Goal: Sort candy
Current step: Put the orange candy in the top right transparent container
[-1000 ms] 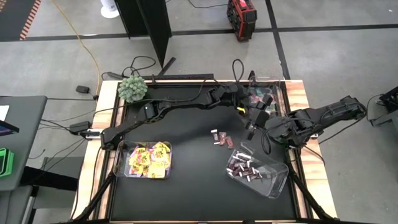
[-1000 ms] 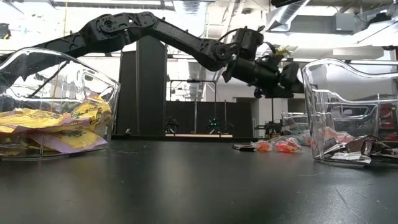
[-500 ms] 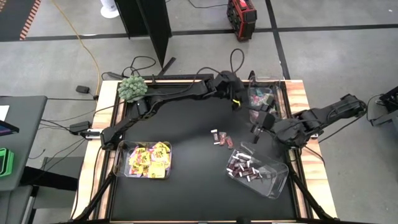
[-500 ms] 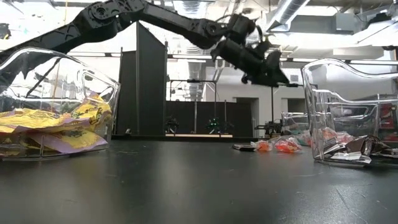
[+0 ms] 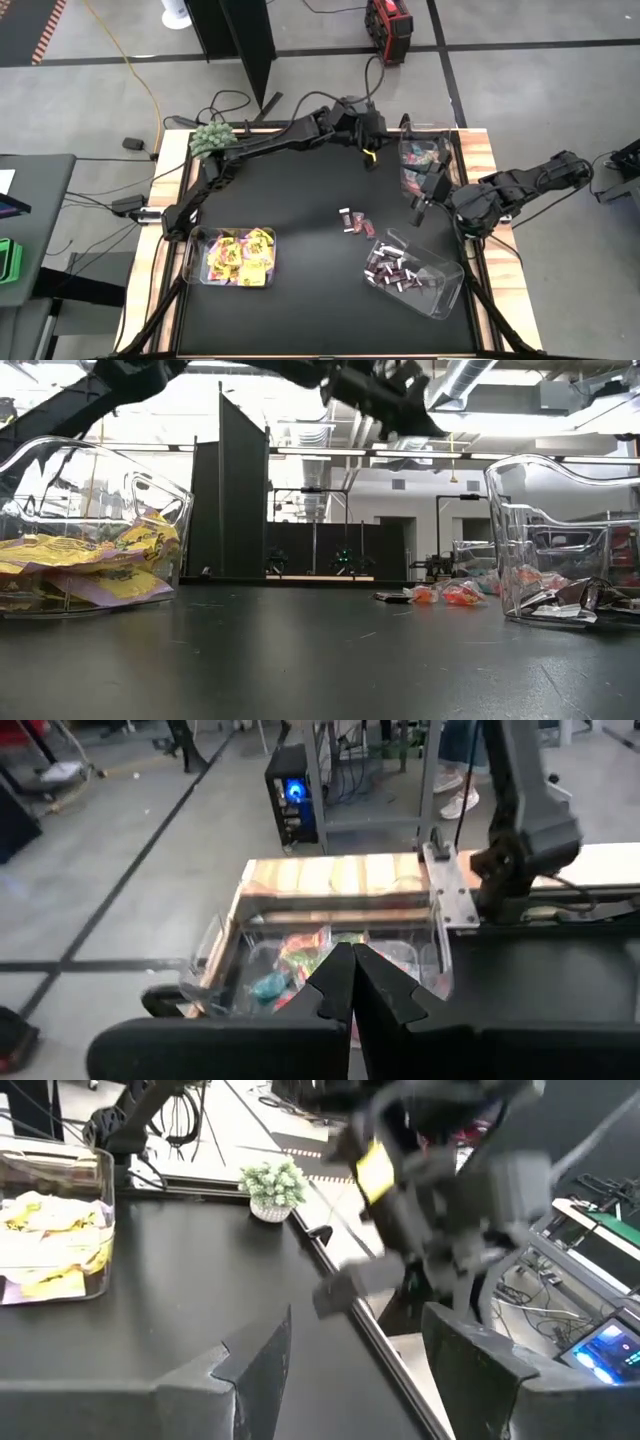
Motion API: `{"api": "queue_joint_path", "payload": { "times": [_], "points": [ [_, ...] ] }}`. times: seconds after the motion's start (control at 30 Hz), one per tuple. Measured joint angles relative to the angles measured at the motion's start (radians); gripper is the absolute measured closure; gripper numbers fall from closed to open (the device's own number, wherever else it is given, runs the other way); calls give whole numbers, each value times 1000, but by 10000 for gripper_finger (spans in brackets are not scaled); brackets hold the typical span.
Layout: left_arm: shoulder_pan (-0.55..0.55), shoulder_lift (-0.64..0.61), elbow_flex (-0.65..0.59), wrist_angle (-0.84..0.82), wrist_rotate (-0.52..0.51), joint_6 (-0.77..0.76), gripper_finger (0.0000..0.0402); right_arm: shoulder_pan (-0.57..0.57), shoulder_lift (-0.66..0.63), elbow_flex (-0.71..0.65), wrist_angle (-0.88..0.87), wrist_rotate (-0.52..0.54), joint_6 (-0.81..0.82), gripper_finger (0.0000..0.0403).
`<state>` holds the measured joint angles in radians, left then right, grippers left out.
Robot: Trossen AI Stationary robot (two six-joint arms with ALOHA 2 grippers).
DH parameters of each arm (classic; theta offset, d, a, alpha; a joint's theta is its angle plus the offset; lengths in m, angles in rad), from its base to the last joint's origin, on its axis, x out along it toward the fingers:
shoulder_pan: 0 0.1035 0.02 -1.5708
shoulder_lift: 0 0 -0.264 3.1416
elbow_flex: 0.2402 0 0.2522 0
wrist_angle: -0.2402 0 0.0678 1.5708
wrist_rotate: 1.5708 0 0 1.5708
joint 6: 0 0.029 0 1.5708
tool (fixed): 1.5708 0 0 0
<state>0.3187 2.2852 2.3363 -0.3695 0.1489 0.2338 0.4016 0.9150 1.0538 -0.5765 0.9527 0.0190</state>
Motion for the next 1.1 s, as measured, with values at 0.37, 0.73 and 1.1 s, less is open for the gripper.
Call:
{"api": "queue_joint_path", "payload": {
  "times": [0.37, 0.73, 1.1],
  "points": [
    [-14, -344, -342, 174, -64, 21, 401, -5, -1, 0, -17, -3, -4, 163],
    [-16, -928, -1191, 515, -148, -64, 401, -134, 83, 0, -6, -274, 16, 163],
    [-40, -1254, -1593, 565, -189, -145, 402, -456, 392, 87, -115, -796, 97, 163]
  ]
}}
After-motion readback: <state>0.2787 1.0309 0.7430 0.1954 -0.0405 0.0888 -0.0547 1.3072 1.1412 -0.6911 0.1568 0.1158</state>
